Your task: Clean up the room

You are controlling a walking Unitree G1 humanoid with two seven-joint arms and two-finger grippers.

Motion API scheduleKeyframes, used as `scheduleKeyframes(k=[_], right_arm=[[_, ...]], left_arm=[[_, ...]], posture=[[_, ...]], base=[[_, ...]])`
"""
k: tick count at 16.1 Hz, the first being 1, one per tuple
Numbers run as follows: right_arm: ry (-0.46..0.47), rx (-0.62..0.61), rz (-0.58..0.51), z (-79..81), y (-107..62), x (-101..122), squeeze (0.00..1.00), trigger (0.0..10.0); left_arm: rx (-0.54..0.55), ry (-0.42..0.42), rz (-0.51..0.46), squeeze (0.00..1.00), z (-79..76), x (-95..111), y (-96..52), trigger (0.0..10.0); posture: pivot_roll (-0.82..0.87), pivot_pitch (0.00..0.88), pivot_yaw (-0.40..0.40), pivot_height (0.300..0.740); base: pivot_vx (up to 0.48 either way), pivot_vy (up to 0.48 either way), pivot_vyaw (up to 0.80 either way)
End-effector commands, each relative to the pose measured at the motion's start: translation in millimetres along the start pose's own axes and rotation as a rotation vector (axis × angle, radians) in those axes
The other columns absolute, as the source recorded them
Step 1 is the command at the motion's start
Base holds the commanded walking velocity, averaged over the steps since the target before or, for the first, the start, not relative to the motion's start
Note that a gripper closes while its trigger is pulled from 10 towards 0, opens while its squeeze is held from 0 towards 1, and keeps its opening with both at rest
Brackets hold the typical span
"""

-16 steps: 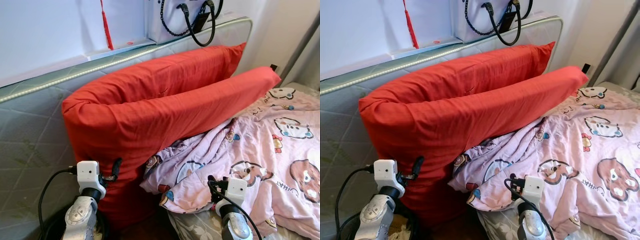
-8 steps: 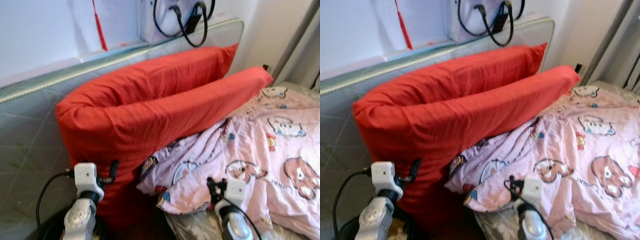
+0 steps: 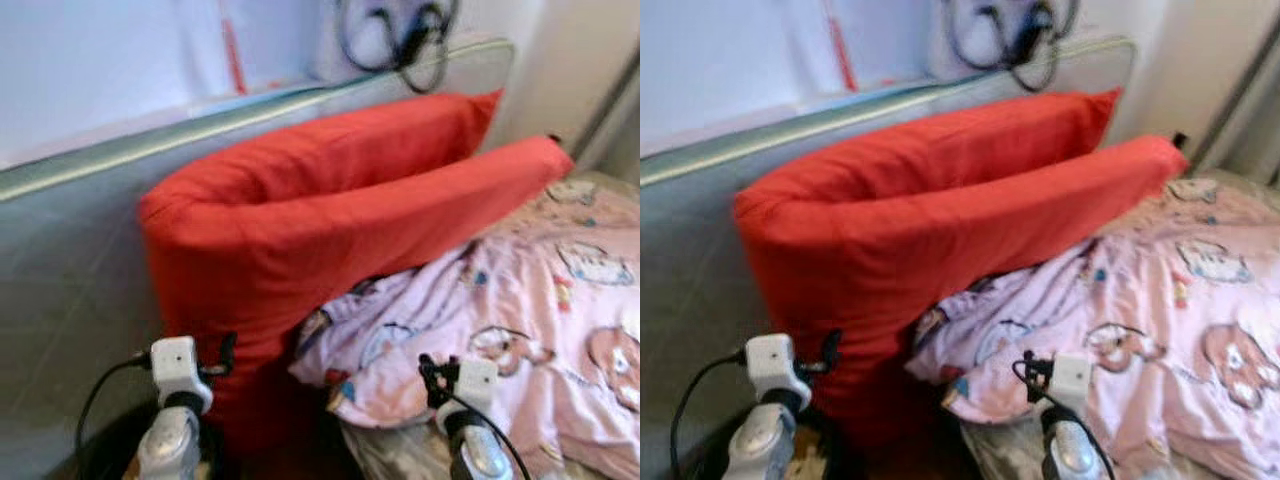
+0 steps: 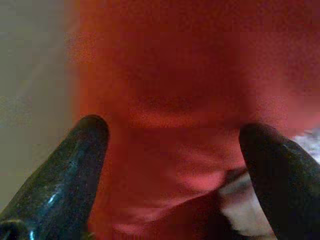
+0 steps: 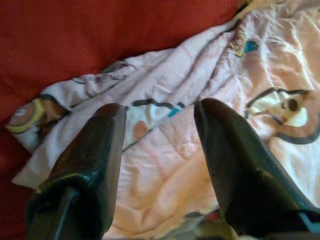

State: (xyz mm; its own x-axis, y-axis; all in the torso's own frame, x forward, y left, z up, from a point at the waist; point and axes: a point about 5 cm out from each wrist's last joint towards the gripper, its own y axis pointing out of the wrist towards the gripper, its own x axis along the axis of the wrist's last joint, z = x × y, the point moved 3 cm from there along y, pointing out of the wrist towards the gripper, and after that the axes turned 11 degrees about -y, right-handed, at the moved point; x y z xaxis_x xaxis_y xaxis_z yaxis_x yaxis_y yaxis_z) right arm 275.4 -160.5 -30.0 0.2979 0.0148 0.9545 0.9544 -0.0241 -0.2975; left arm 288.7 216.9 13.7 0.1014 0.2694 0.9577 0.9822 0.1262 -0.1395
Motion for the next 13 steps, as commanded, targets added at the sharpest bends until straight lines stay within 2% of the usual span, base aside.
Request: scheduleKeyframes(k=[1, 3, 5, 6, 7, 10, 13], right_arm=[[0.009, 0.009, 0.014, 5.2, -0.8, -3, 0.00, 10.0], [0.009, 0.010, 0.016, 5.7, -0.6, -3, 0.00, 10.0], [0.008, 0.010, 0.017, 5.9, -0.4, -3, 0.00, 10.0], [0.008, 0.008, 0.017, 5.7, -0.3, -3, 0.00, 10.0], [0.009, 0.007, 0.019, 5.3, -0.2, -3, 0.00, 10.0], [0.012, 0.006, 0.034, 5.9, 0.0, -5, 0.00, 10.0], [0.010, 0.007, 0.045, 6.5, -0.2, -6, 0.00, 10.0]], left_arm=[[0.020, 0.009, 0.064, 0.00, 5.8, -10, -2.2, 10.0], [0.042, 0.001, 0.262, 0.00, 11.3, -44, -12.9, 10.0], [0.036, 0.040, 0.425, 0.00, 15.6, -73, -28.4, 10.0], [-0.023, 0.089, 0.478, 0.00, 12.1, -81, -33.2, 10.0], [-0.085, 0.141, 0.491, 0.00, 7.1, -83, -34.6, 10.0], [-0.089, 0.127, 0.508, 0.00, 5.8, -87, -36.4, 10.0], [-0.085, 0.154, 0.539, 0.00, 7.7, -91, -35.7, 10.0]], posture=[[0.07, 0.000, -0.012, 0.740], [0.07, 0.000, -0.012, 0.740], [0.07, 0.000, -0.013, 0.740], [0.07, 0.000, -0.013, 0.740], [0.07, 0.000, -0.013, 0.740], [0.07, 0.000, -0.015, 0.740], [0.07, 0.000, -0.013, 0.740]], base=[[0.000, 0.000, 0.00], [0.000, 0.000, 0.00], [0.000, 0.000, 0.00], [0.000, 0.000, 0.00], [0.000, 0.000, 0.00], [0.000, 0.000, 0.00], [0.000, 0.000, -0.66]])
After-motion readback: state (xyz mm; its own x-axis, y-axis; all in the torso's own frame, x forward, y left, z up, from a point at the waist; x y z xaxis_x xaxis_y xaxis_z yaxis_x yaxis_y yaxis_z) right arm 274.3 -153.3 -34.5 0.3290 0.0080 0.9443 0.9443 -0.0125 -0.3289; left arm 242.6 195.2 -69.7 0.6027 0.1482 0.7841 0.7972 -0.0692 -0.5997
